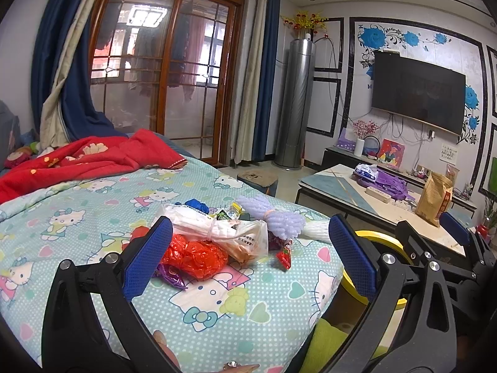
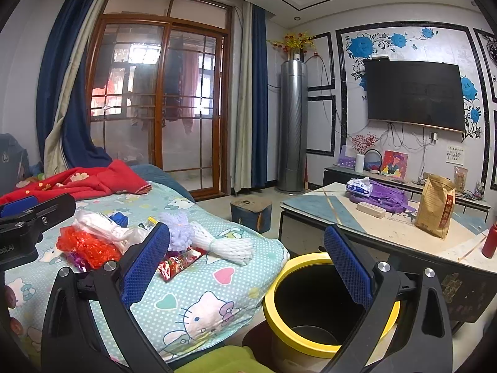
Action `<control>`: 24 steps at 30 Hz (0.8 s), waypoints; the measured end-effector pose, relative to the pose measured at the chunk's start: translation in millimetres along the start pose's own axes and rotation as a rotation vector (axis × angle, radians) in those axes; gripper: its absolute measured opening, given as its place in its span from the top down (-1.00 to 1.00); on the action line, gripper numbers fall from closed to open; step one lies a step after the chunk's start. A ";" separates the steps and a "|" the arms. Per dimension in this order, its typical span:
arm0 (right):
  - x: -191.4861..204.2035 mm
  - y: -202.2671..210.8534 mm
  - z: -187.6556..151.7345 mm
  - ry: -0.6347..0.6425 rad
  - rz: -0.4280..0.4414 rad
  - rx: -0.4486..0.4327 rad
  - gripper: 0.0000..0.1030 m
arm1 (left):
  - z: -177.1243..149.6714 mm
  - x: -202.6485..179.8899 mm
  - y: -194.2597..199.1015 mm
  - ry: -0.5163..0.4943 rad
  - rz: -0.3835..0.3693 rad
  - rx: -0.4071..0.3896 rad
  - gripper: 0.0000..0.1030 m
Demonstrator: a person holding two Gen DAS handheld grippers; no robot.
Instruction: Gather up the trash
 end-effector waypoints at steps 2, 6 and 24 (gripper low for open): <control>-0.6 0.8 0.1 0.000 -0.001 0.000 -0.88 | -0.1 0.0 0.0 0.000 0.002 -0.001 -0.79; 0.2 -0.1 0.0 0.000 -0.001 0.000 -0.88 | -0.2 -0.2 0.0 0.001 0.001 0.000 -0.79; -7.8 6.3 -0.8 -0.005 -0.009 0.005 -0.88 | -0.8 -2.3 6.3 0.003 0.000 0.000 -0.79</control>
Point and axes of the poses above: each gripper's, at about its wrist camera, not at the fingertips, and y roughly against the way its jaws point, x to its left, z to its top, the point moved 4 cm from there along -y, roughly the way its jaws point, and after that the axes turned 13 degrees about z, right-handed, at the moved point
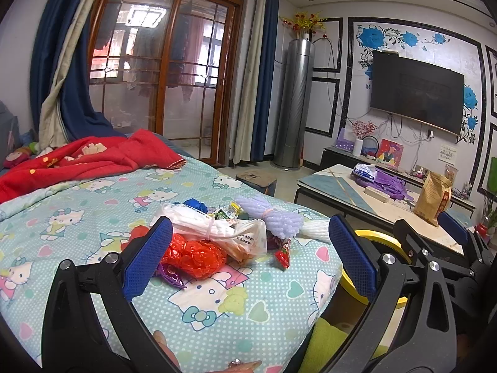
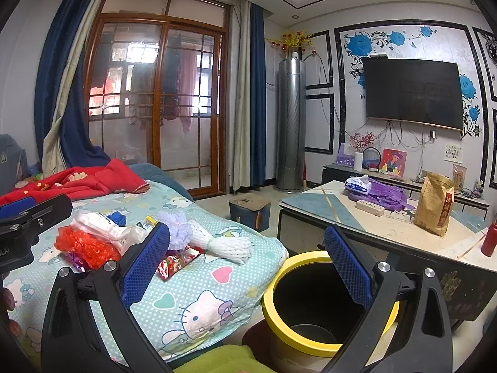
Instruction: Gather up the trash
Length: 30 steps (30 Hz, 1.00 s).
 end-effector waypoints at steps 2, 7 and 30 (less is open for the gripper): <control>-0.1 0.2 0.0 0.000 0.000 0.000 -0.88 | 0.7 1.5 0.1 0.000 -0.001 0.000 -0.79; 0.6 -0.5 0.0 -0.001 0.002 0.000 -0.88 | 0.4 1.7 -0.5 0.000 -0.002 0.002 -0.79; 53.0 -34.9 9.1 0.069 0.239 0.086 -0.88 | 11.1 65.8 -25.1 0.107 0.078 0.064 -0.79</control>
Point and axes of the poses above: each gripper's, at about its wrist camera, not at the fingertips, and y roughly against the way its jaws point, x to its left, z to its top, the point moved 4 cm from there along -y, roughly the way its jaws point, and after that the axes turned 13 degrees about z, right-handed, at the moved point
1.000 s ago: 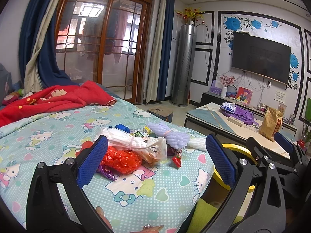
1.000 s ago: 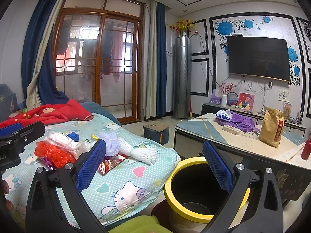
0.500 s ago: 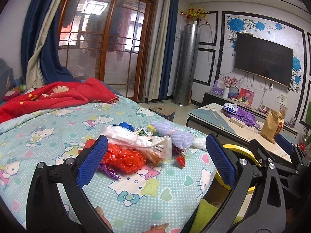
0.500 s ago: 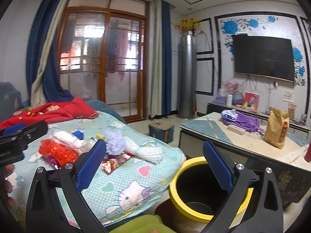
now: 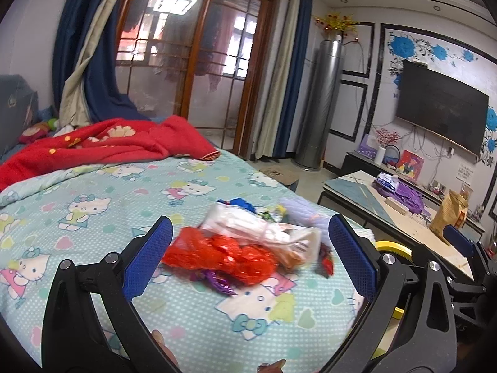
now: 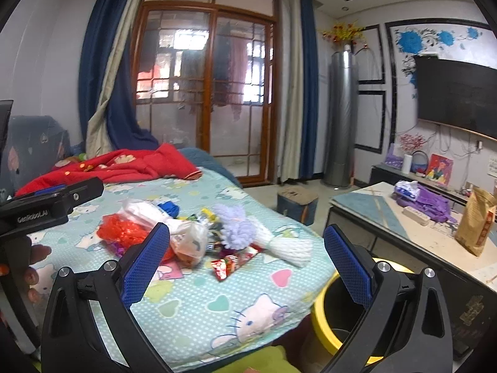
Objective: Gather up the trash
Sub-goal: 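Close the left tool on the white plastic bag while the right tool grasps the white foam net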
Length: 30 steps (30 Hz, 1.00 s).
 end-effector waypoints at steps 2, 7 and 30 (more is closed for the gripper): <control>3.6 -7.8 2.6 0.006 0.022 0.018 -0.88 | 3.6 9.6 -7.3 0.027 -0.022 0.037 -0.79; 2.5 -30.3 6.7 0.000 0.068 0.062 -0.88 | 13.2 23.6 -19.8 0.045 -0.058 0.052 -0.79; -50.0 -134.9 -1.4 -0.171 0.082 0.282 -0.60 | 7.5 14.5 -146.0 0.002 -0.101 0.440 -0.79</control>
Point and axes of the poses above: each gripper's, at about its wrist camera, not at the fingertips, and y roughly against the way its jaws point, x to its left, z to its top, the point moved 4 cm from there along -y, roughly the way its jaws point, and after that the axes turned 13 degrees about z, right-handed, at the moved point
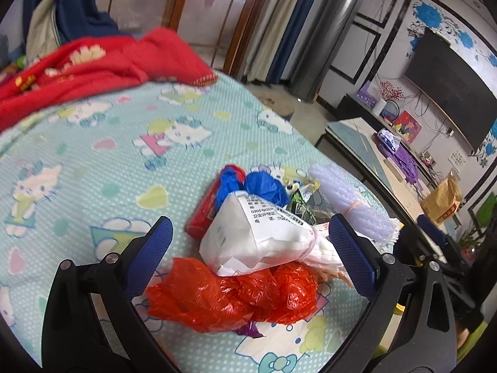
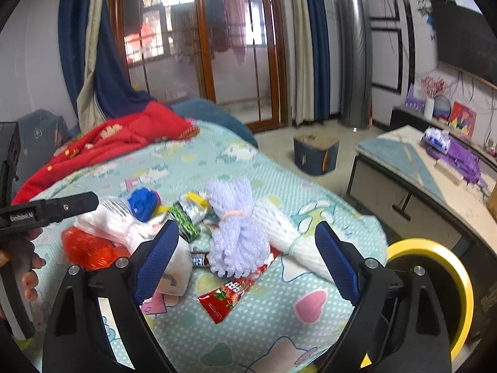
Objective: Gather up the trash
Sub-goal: 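Close the left tool on the white plastic bag while the right tool grasps the white foam net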
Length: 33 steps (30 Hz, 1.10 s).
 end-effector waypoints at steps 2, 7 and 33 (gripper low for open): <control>-3.8 -11.3 -3.4 -0.023 0.008 0.032 -0.53 | -1.9 2.4 -8.1 0.014 0.002 0.027 -0.79; -9.9 -30.4 -12.0 -0.065 0.043 0.088 0.01 | -6.4 3.5 -14.7 0.036 -0.017 0.060 -0.79; 0.5 -13.2 -14.2 -0.002 0.077 0.026 0.51 | -1.8 2.2 15.4 0.075 -0.073 -0.044 0.35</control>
Point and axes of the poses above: each gripper's, at about its wrist camera, not at the fingertips, and y roughly against the way its jaws point, x to its left, z to its top, the point moved 4 cm from there along -y, roughly the way its jaws point, and after that the axes turned 13 degrees about z, right-handed, at the moved point
